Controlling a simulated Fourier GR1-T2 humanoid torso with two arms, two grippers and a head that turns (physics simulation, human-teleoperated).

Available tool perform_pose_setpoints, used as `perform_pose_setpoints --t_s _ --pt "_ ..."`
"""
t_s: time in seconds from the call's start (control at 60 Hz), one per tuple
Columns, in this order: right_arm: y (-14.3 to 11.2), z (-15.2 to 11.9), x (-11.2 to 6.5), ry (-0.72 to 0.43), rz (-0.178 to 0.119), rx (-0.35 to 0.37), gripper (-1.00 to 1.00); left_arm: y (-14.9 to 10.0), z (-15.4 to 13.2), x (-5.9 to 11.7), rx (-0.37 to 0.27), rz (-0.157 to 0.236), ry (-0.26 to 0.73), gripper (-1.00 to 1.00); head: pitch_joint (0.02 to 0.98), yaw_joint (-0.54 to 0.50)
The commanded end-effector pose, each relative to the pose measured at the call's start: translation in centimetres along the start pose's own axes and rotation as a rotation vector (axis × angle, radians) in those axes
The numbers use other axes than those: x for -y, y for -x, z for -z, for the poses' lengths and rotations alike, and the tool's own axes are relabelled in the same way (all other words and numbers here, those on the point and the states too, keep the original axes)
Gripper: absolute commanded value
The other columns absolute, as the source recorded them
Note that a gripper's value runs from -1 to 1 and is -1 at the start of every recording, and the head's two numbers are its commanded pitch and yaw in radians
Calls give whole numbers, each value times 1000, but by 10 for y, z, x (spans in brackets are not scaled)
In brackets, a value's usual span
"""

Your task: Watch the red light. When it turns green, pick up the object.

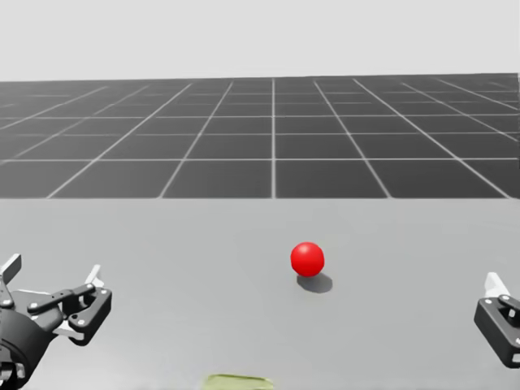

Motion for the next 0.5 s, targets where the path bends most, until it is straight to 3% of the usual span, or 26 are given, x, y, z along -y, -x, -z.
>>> perform_pose_setpoints --t_s 0.017,0.25,0.5 --pt "1 0 -1 -1 -5 -1 -1000 1 1 1 0 7 3 -1000 507 23" --pt "1 0 -2 -5 -8 -1 -1000 1 1 2 1 11 6 -1000 597 -50" --pt "0 -1 -2 -8 -9 1 -1000 1 0 2 2 10 9 -1000 591 -74"
